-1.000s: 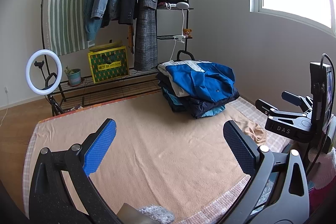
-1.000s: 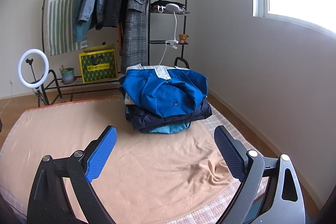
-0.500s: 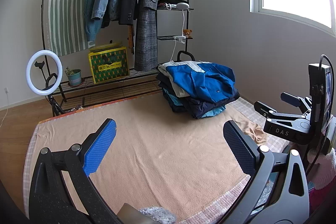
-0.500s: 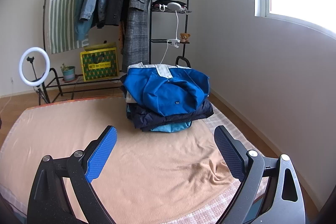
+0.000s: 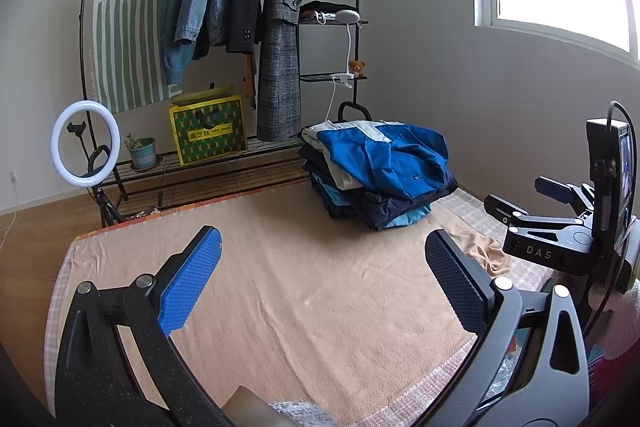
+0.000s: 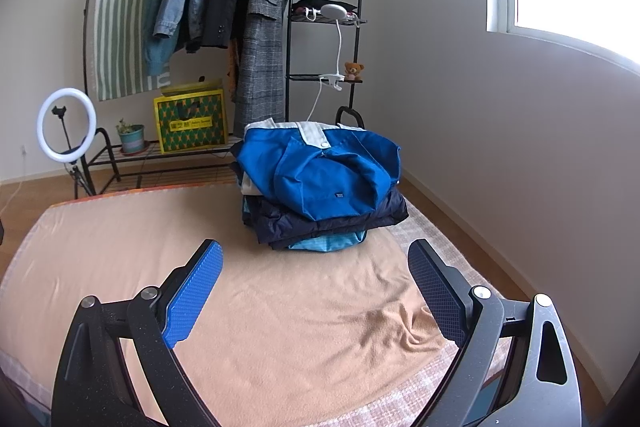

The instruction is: Fold large clothes

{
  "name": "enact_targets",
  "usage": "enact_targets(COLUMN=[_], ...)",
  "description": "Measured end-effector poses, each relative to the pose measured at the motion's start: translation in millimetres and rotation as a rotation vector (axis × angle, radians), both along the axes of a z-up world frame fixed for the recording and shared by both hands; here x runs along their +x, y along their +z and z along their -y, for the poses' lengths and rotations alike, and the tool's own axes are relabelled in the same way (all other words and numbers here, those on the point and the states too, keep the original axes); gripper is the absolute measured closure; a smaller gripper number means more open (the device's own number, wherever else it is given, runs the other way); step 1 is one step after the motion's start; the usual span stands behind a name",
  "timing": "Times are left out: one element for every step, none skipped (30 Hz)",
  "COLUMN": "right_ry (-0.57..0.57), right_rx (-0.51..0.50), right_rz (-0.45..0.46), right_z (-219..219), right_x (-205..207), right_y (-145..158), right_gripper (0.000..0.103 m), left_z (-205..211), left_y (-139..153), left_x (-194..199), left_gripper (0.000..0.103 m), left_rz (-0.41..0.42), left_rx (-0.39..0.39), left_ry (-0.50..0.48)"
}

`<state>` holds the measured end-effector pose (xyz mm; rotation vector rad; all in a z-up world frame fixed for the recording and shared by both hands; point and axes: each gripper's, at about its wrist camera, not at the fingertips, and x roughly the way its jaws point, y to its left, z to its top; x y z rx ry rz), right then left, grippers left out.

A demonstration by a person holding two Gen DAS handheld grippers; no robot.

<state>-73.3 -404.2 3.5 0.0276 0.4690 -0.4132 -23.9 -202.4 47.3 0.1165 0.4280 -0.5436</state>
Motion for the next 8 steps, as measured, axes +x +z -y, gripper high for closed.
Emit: enact_targets(right_ry=[0.000,-0.001,-0.002,-0.002,-0.002,-0.002,-0.002,-0.002], right_rx=[0.002,0.002,0.001,0.001,0.001,0.001,0.001,0.001], right_rz=[0.000,-0.001,0.000,0.000,-0.001,-0.001,0.000,0.000], right_z=[0.6,0.1,0.0,-0.1,-0.6,-1.0,-0.3,-0.7], right_x=[-0.2,-0.2,-0.6,-0.6,-0.6,-0.6,-0.7,-0.8], right_y=[0.2,0.1,0.1,0.2,0.1,0.1,0.2,0.2], right_gripper=[0.009,0.009,0.009,0.009,0.009,0.009,0.009,0.009], left_z=[-0.5,-0.7,-0.5,-0.7,-0.8,-0.4,0.3,0.8], left_y=[0.0,0.3,0.6,0.2,0.2,0.4,0.5,0.5], left_x=[0.5,0.9,1.2,1.0,0.9,1.3,1.9,2.0], left_gripper=[0.000,0.000,0.000,0.000,0.000,0.000,0.000,0.000], left_rz=[0.001,0.001,0.001,0.002,0.002,0.002,0.001,0.001], left_rx=[-0.001,-0.003,-0.003,-0.002,-0.001,-0.001,0.002,0.004], left_ry=[0.002,0.002,0.001,0.002,0.003,0.002,0.001,0.004])
